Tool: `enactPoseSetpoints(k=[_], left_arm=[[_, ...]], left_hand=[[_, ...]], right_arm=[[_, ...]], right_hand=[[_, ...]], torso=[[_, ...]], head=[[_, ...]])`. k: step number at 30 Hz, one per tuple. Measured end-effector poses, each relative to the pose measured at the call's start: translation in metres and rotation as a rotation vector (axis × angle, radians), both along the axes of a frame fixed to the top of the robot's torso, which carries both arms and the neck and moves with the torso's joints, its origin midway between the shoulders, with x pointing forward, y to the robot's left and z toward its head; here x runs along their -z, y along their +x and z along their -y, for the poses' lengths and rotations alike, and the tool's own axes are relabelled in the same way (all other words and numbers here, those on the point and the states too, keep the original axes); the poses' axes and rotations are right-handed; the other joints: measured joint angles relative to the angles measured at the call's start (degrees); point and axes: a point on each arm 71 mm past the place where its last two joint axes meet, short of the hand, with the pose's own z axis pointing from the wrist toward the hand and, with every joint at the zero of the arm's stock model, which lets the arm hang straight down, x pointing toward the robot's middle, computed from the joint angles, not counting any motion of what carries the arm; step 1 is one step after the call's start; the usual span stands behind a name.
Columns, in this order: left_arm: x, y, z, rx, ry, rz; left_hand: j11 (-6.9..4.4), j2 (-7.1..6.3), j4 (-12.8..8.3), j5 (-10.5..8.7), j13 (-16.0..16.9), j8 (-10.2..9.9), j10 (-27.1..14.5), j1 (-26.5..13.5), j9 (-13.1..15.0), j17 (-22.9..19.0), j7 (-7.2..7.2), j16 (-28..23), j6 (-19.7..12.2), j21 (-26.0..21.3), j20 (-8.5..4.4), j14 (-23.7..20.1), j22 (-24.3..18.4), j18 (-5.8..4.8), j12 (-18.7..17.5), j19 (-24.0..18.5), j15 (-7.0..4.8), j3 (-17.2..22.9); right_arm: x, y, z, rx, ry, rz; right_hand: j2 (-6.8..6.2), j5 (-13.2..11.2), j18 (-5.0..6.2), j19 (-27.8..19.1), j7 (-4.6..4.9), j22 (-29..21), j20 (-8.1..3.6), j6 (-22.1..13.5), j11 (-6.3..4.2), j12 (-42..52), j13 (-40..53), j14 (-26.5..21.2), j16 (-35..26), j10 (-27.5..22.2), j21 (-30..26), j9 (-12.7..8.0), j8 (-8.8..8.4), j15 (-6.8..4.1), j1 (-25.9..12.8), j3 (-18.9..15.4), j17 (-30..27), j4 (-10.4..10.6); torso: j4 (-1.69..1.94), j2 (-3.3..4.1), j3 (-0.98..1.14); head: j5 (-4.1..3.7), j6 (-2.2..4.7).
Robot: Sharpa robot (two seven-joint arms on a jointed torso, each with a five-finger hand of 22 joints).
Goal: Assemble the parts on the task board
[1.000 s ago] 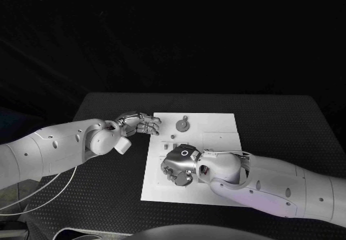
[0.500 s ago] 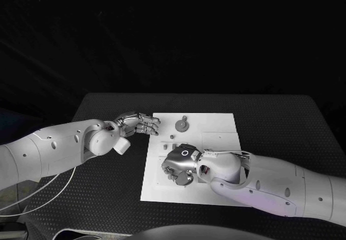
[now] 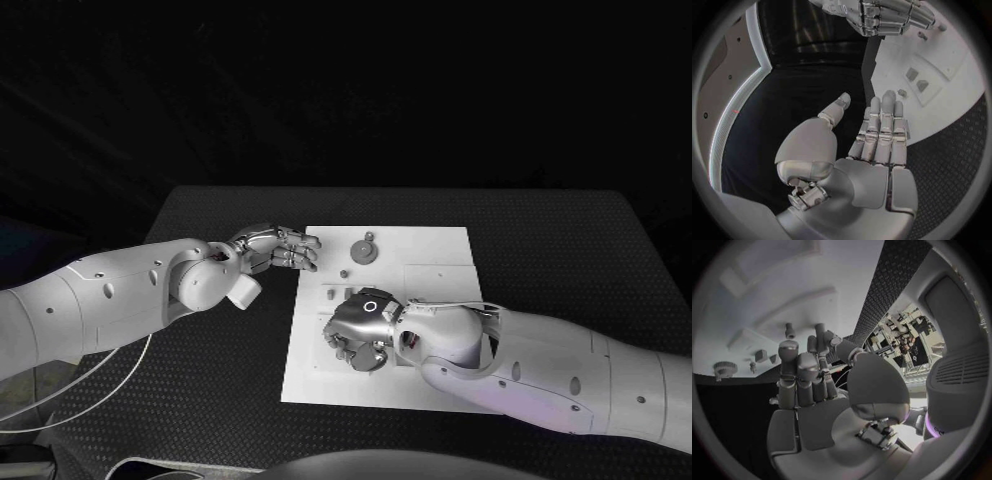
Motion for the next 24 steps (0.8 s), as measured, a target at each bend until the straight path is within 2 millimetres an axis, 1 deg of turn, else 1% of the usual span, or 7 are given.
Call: enactPoseSetpoints(k=[8,15,24], left_arm=[[0.0,-0.0001,0.0002,0.001,0.0,0.0],[0.0,-0.0001,0.0004,0.002,0.0,-0.001],[0.0001,-0.0001,0.0004,0.002,0.0,-0.001]], left_hand=[[0.0,0.0,0.0,0.0,-0.01,0.0,0.0,0.0,0.0,0.0,0.0,0.0,0.0,0.0,0.0,0.0,0.0,0.0,0.0,0.0,0.0,0.0],[0.0,0.0,-0.16,0.0,0.03,0.0,0.0,0.0,0.01,-0.01,0.0,0.0,0.0,0.0,0.0,0.0,0.0,0.0,0.0,0.0,0.0,-0.16],[0.0,0.0,-0.16,0.0,0.04,0.0,0.0,0.0,-0.05,-0.02,0.0,0.0,0.0,0.0,0.0,0.0,0.0,0.0,0.0,0.0,0.0,-0.16]], right_arm=[[0.004,0.0005,-0.001,0.0,-0.011,-0.003],[0.0053,-0.0005,-0.0031,-0.008,-0.016,-0.001],[0.0062,-0.0008,-0.0033,-0.011,-0.019,0.0]], right_hand=[[-0.16,0.0,0.02,0.0,0.06,0.0,0.0,0.03,0.0,0.0,0.0,0.01,0.0,0.0,0.0,0.06,0.0,-0.01,-0.16,0.0,0.0,0.0],[-0.2,-0.16,0.06,0.01,0.07,0.05,0.01,0.02,0.0,0.01,0.1,0.09,0.0,0.01,0.0,0.08,-0.01,-0.09,-0.2,0.0,0.0,0.0],[-0.13,-0.16,0.16,0.09,-0.05,0.04,0.09,0.21,0.0,0.01,0.05,0.09,0.0,0.01,0.0,0.07,-0.1,-0.09,-0.13,-0.05,-0.01,-0.04]], torso=[[0.02,0.0,-0.04],[0.03,0.0,-0.04],[0.02,-0.01,-0.02]], head=[[0.01,0.01],[0.0,-0.06],[-0.05,0.05]])
